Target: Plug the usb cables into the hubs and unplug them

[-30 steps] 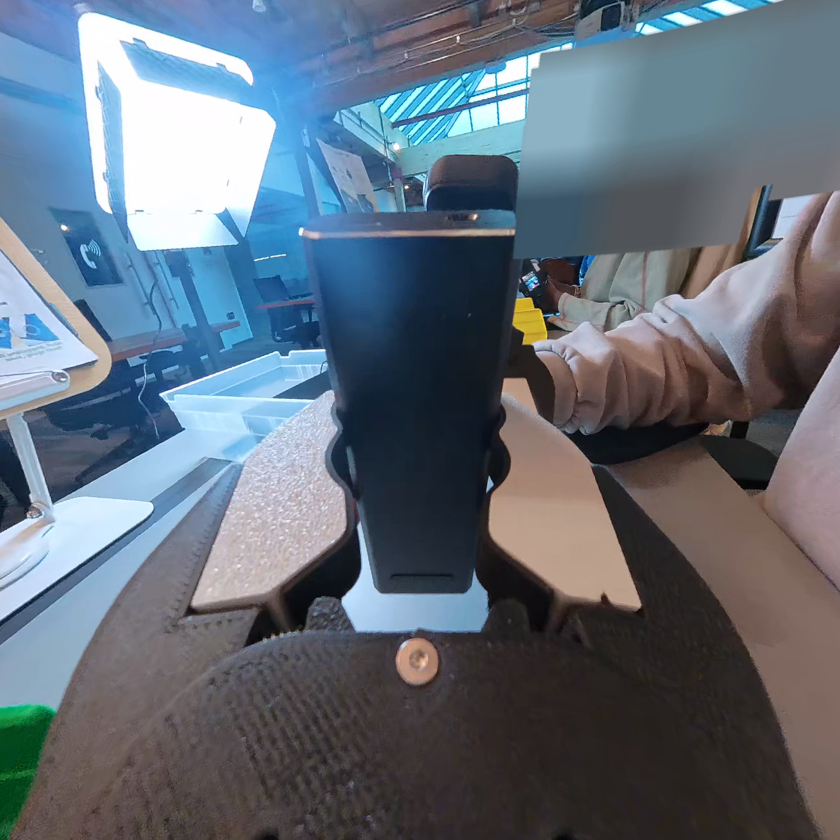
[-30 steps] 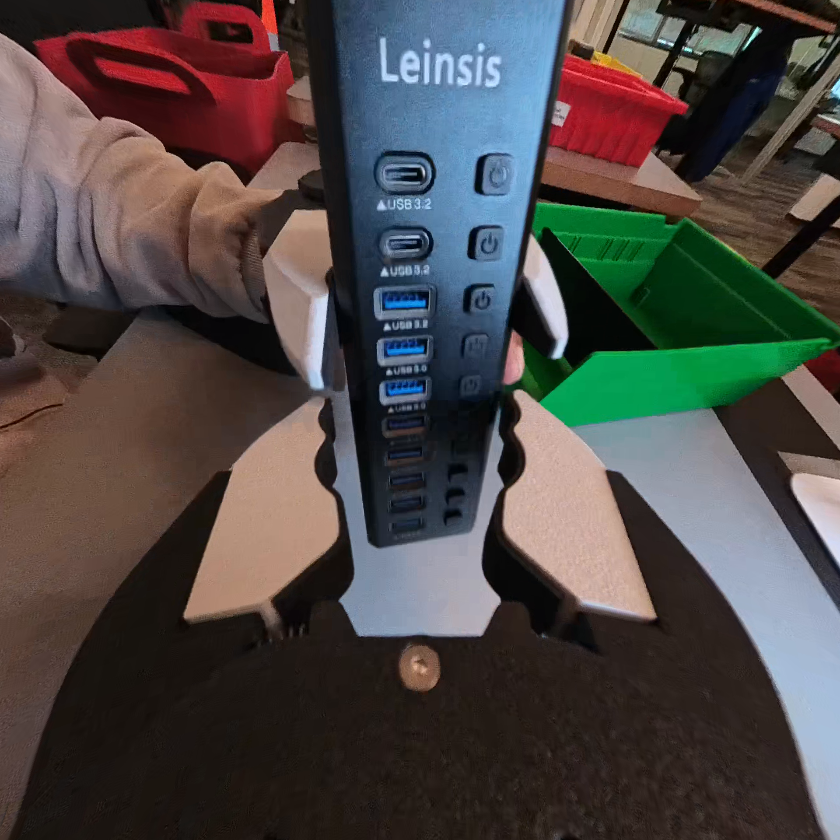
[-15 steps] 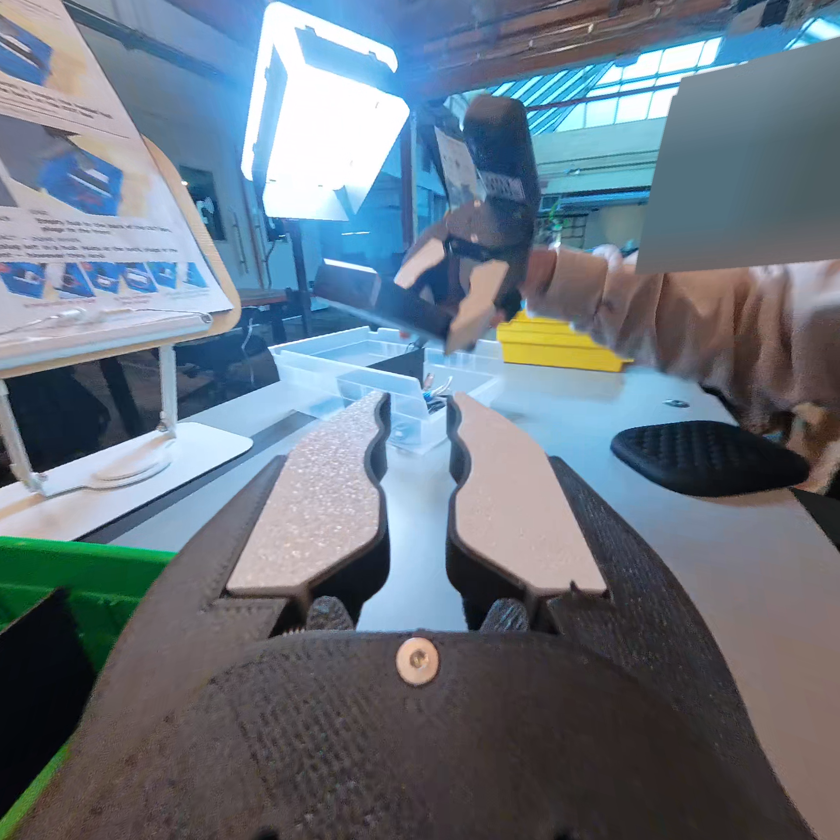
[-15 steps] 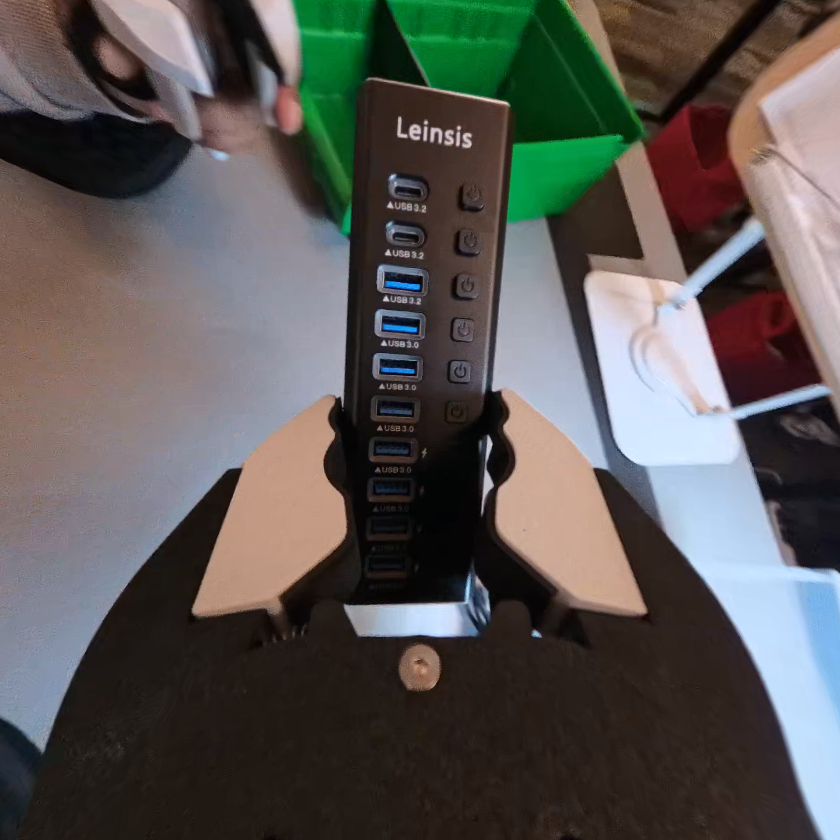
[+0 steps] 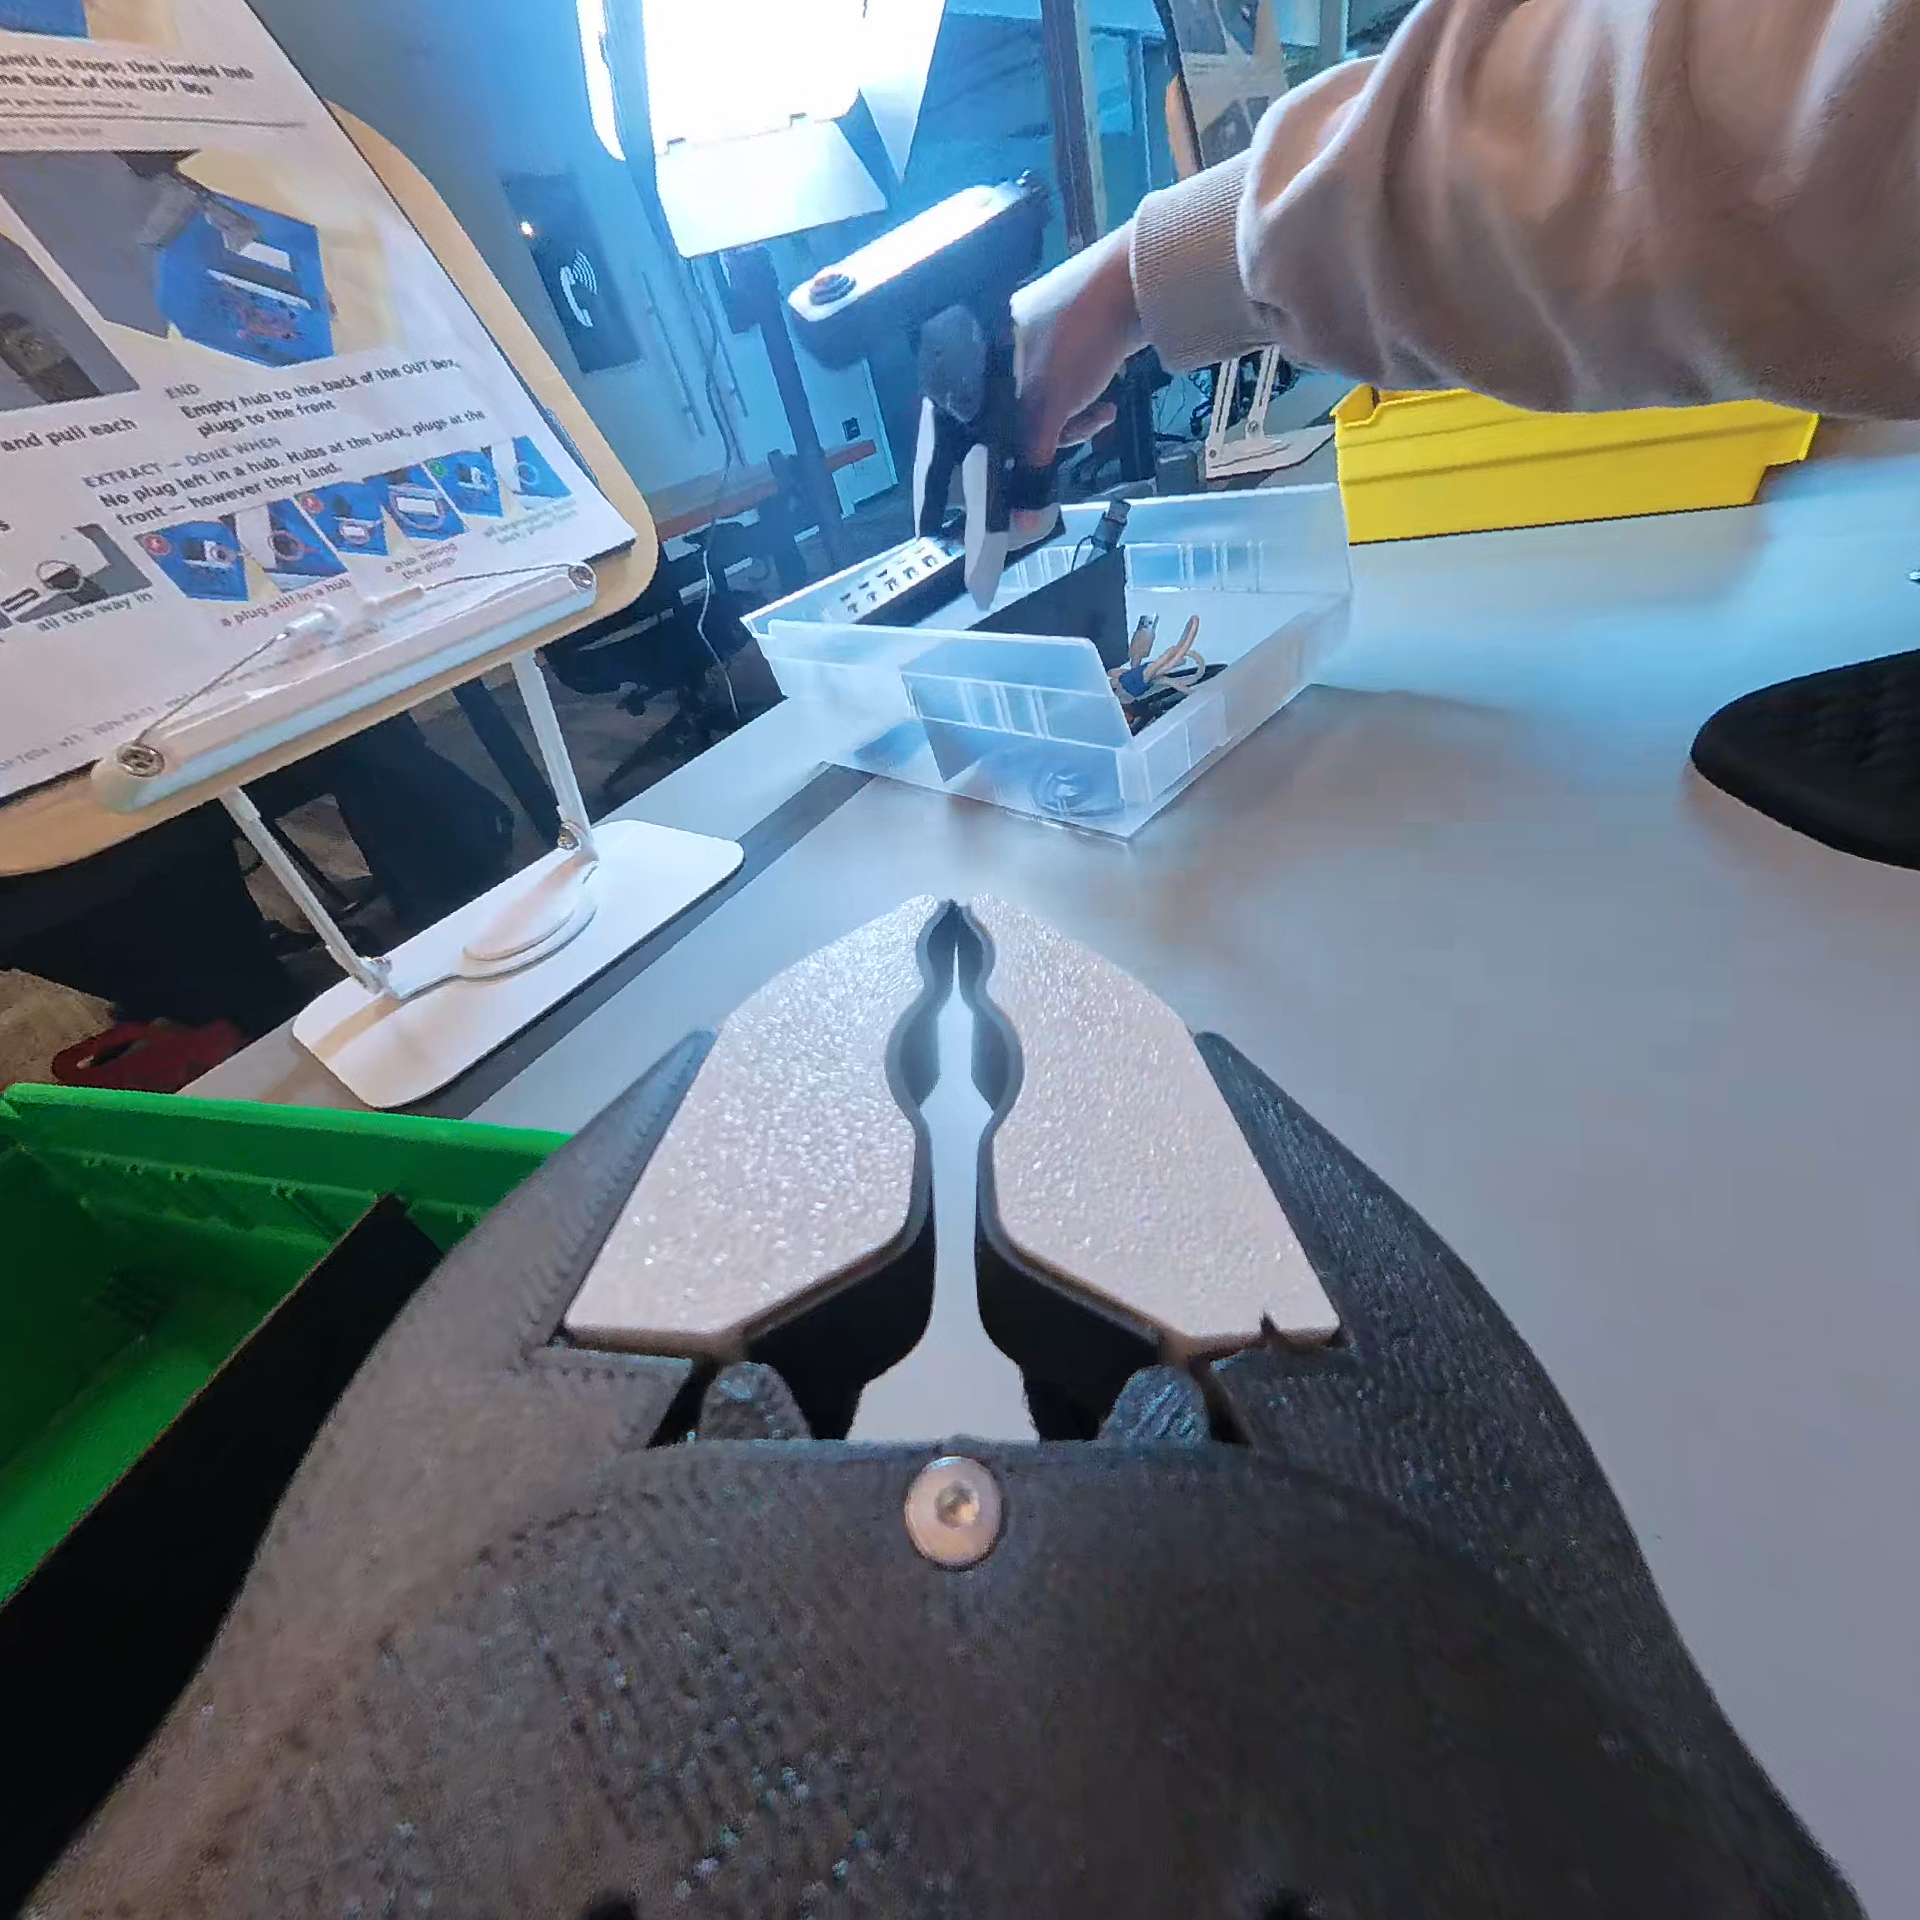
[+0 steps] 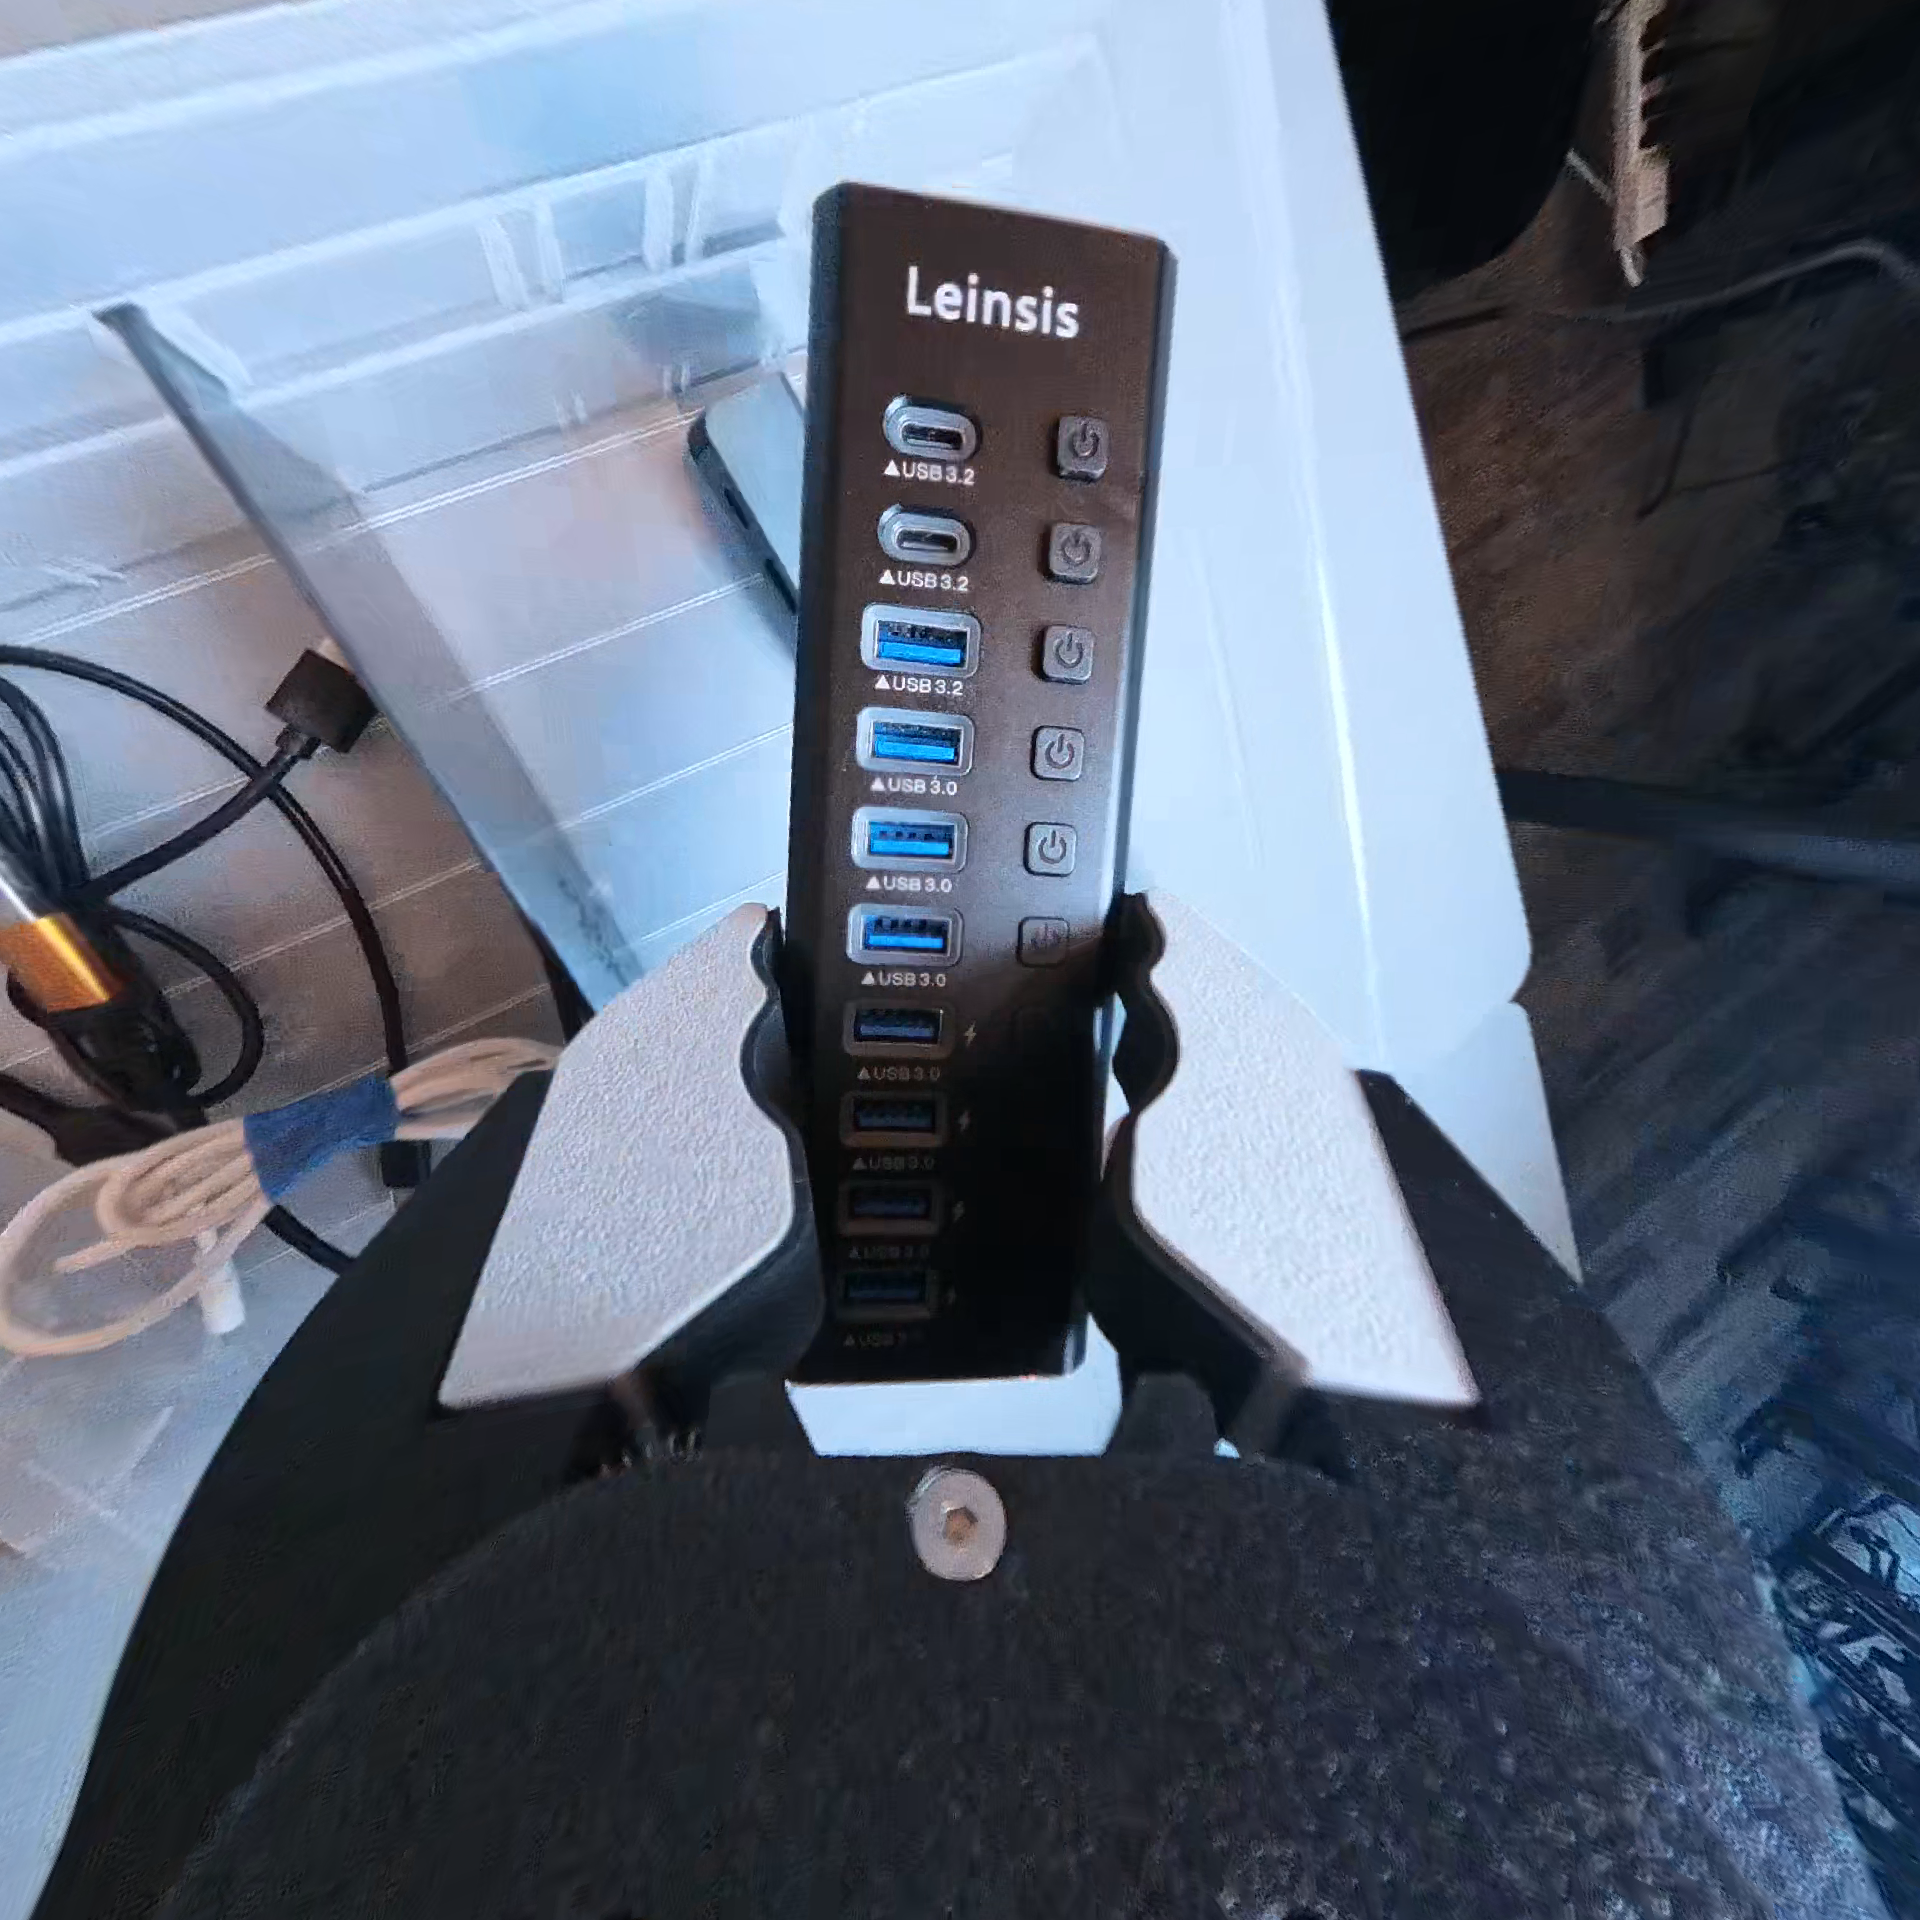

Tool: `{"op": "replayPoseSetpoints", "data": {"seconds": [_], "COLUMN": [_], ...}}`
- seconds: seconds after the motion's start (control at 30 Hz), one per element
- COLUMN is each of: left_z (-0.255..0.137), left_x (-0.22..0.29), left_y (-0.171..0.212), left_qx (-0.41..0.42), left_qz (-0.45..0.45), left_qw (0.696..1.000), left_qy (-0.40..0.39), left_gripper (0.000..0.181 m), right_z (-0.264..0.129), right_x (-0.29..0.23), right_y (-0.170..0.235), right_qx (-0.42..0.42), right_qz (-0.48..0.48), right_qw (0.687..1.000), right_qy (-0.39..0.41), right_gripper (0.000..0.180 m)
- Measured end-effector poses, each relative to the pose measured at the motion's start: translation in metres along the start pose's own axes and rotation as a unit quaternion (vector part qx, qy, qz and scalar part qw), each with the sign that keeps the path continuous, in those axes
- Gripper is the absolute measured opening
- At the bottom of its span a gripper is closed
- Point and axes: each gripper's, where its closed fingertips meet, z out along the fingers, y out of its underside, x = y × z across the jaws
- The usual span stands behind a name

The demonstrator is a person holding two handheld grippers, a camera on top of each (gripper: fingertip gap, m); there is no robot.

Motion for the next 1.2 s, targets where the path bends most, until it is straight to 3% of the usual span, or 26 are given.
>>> {"op": "replayPoseSetpoints", "data": {"seconds": [0.2, 0.27, 0.33, 0.47, 0.63, 0.7, 0.83, 0.97, 1.03, 1.07, 1.13, 1.2], "left_z": [0.006, 0.006, 0.007, 0.002, -0.023, -0.041, -0.071, -0.087, -0.095, -0.099, -0.103, -0.098], "left_x": [0.004, 0.009, 0.008, -0.008, -0.033, -0.048, -0.056, -0.052, -0.058, -0.058, -0.061, -0.067], "left_y": [0.016, 0.019, 0.019, 0.019, 0.030, 0.044, 0.077, 0.104, 0.124, 0.133, 0.150, 0.155], "left_qx": [-0.030, -0.039, -0.047, -0.053, -0.122, -0.172, -0.293, -0.388, -0.441, -0.463, -0.493, -0.487], "left_qz": [0.035, 0.047, 0.039, 0.018, 0.013, 0.027, 0.034, 0.024, 0.026, 0.028, 0.050, 0.087], "left_qw": [0.999, 0.998, 0.998, 0.998, 0.992, 0.983, 0.955, 0.921, 0.897, 0.885, 0.868, 0.869], "left_qy": [0.004, 0.014, 0.009, -0.020, -0.035, -0.056, -0.045, 0.003, 0.015, 0.025, 0.035, 0.023], "left_gripper": [0.001, 0.004, 0.011, 0.021, 0.058, 0.060, 0.067, 0.070, 0.069, 0.064, 0.055, 0.035], "right_z": [0.048, 0.056, 0.052, 0.005, -0.061, -0.073, -0.059, -0.026, -0.011, -0.005, -0.005, -0.008], "right_x": [-0.020, -0.014, -0.001, 0.004, -0.076, -0.126, -0.192, -0.221, -0.225, -0.223, -0.221, -0.228], "right_y": [0.010, 0.014, 0.007, -0.029, -0.044, -0.027, 0.010, 0.013, 0.008, 0.004, 0.004, 0.009], "right_qx": [-0.092, -0.112, -0.098, 0.019, 0.126, 0.114, 0.047, 0.015, 0.012, 0.015, 0.003, -0.005], "right_qz": [-0.014, -0.029, -0.034, -0.029, -0.086, -0.122, -0.182, -0.188, -0.185, -0.190, -0.213, -0.238], "right_qw": [0.992, 0.991, 0.994, 0.999, 0.985, 0.977, 0.970, 0.970, 0.972, 0.973, 0.973, 0.969], "right_qy": [-0.083, -0.063, -0.026, -0.005, -0.080, -0.134, -0.157, -0.150, -0.147, -0.127, -0.091, -0.063], "right_gripper": [0.062, 0.062, 0.061, 0.058, 0.055, 0.053, 0.048, 0.052, 0.031, 0.022, 0.023, 0.024]}}
